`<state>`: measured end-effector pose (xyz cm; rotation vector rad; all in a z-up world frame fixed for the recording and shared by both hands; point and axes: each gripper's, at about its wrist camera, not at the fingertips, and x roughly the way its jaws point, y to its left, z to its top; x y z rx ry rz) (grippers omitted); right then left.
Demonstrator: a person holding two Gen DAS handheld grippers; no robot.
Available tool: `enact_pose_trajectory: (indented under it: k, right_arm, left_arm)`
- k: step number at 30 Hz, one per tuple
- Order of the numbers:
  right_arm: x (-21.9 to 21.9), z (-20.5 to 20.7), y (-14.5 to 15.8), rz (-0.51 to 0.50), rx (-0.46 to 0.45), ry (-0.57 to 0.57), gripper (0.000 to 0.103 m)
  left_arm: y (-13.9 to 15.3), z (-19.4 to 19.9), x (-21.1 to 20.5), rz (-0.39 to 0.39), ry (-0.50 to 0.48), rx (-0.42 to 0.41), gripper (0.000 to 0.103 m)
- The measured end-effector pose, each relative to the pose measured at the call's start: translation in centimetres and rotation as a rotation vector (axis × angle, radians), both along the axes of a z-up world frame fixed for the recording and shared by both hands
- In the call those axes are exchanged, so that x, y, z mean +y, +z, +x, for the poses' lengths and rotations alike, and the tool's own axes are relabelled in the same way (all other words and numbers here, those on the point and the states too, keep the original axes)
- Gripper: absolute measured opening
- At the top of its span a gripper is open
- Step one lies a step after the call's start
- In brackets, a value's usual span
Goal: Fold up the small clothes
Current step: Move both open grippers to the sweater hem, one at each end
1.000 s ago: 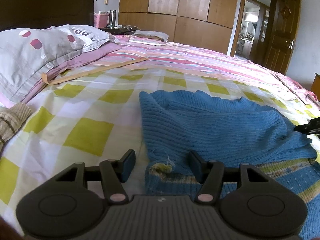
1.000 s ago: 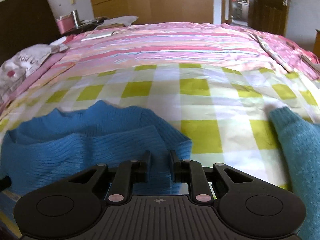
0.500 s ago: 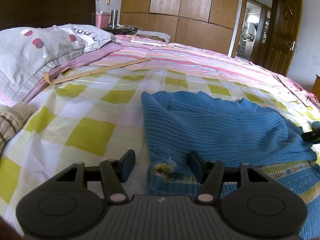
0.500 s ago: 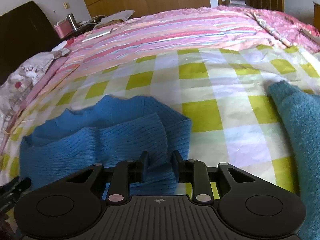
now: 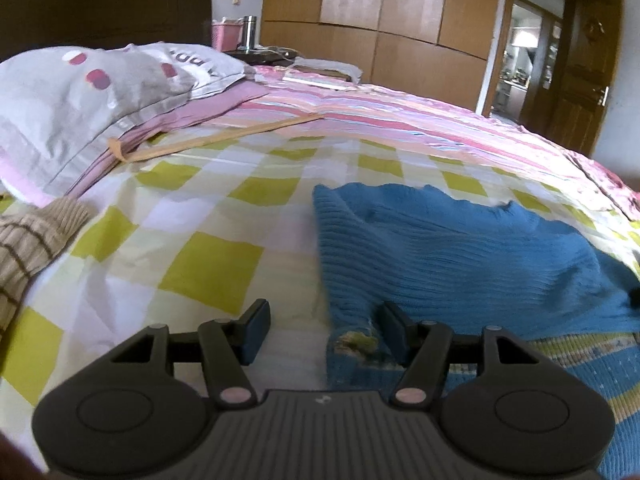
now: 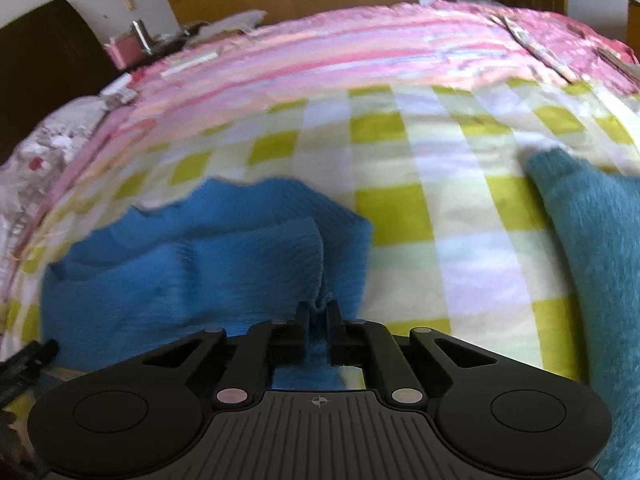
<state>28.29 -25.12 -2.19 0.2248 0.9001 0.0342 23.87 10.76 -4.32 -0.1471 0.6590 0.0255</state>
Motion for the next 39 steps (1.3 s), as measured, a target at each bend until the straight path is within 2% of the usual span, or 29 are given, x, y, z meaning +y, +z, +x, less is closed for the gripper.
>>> enact_pose_trajectory:
  k: [3, 5, 12, 20, 25, 30, 39]
  right_arm:
    - [0.2, -0.2, 0.3, 0.004, -0.014, -0.009, 0.008]
    - [0.3, -0.4, 0.7, 0.002, -0.018, -0.021, 0.015]
    - [0.3, -4.4, 2.1, 0.055, -0.043, 0.015, 0.015]
    - [-0.6, -11.5, 0.8, 0.151, 0.012, 0.041, 0.022]
    - [-0.8, -15.4, 0.0, 0.194, 0.029, 0.053, 0.025]
    - [-1.0, -18.1, -0.5, 0.233, 0.035, 0.060, 0.028]
    - [-2.2, -21.8, -1.4, 0.284, 0.050, 0.056, 0.029]
  left_arm:
    - [0.0, -0.1, -0.1, 0.014, 0.004, -0.003, 0.067]
    - [0.1, -0.4, 0.0, 0.007, 0.010, 0.000, 0.067]
    - [1.0, -1.9, 0.3, -0.022, 0.003, 0.024, 0.066]
    - [1.2, -7.2, 0.3, 0.012, -0.076, 0.145, 0.066]
    - [1.8, -10.5, 1.0, 0.007, -0.106, 0.218, 0.066]
    - [1.9, -12.7, 0.8, -0.011, -0.128, 0.261, 0.066]
    - [1.9, -15.4, -0.6, 0.012, -0.185, 0.329, 0.066]
